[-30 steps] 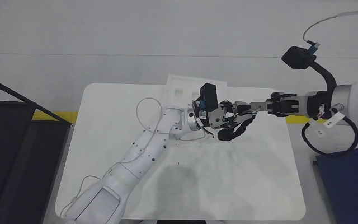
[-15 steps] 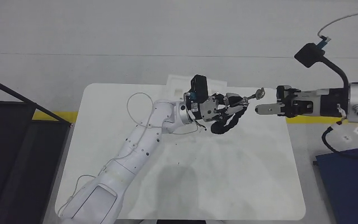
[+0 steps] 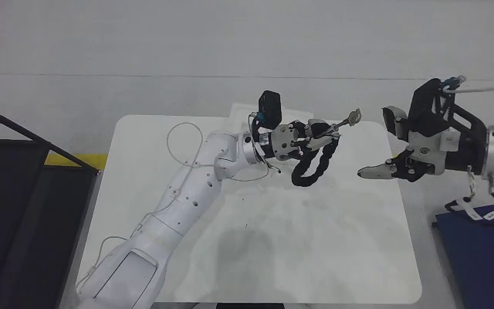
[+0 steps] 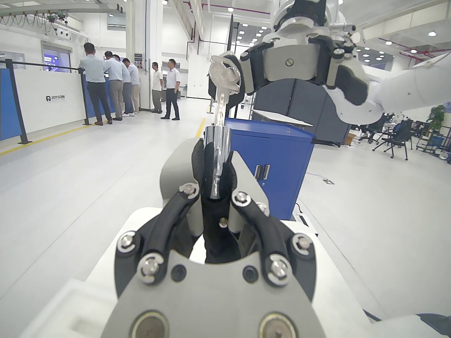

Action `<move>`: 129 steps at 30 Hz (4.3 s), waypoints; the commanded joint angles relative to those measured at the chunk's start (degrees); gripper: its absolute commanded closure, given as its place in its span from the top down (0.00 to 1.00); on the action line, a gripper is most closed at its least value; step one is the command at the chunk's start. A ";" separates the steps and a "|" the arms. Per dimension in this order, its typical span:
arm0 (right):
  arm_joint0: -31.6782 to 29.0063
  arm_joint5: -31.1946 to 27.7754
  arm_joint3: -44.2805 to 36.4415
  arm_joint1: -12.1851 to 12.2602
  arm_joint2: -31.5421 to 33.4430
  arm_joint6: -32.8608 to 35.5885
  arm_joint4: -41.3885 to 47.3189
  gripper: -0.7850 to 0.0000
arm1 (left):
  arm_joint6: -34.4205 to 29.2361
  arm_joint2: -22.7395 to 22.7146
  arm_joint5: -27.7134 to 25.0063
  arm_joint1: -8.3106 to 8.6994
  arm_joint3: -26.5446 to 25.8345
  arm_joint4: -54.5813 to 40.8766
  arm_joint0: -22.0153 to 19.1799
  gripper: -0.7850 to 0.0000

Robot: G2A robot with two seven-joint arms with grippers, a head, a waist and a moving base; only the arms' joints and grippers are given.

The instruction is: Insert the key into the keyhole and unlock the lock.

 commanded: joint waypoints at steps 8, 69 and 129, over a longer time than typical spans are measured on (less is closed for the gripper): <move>-1.57 -3.52 -0.11 -0.05 0.27 -3.48 -4.68 1.00 | -3.96 -0.02 0.00 1.50 -1.98 -3.35 0.56 0.00; -2.99 -29.29 0.82 -1.96 -2.67 -25.79 -30.49 1.00 | -6.32 2.15 0.00 -0.48 0.13 -2.20 -0.48 0.00; 10.30 -29.29 7.94 5.05 -19.55 -57.19 -53.74 0.30 | -21.87 15.34 0.00 9.54 -6.18 -25.08 -8.73 0.00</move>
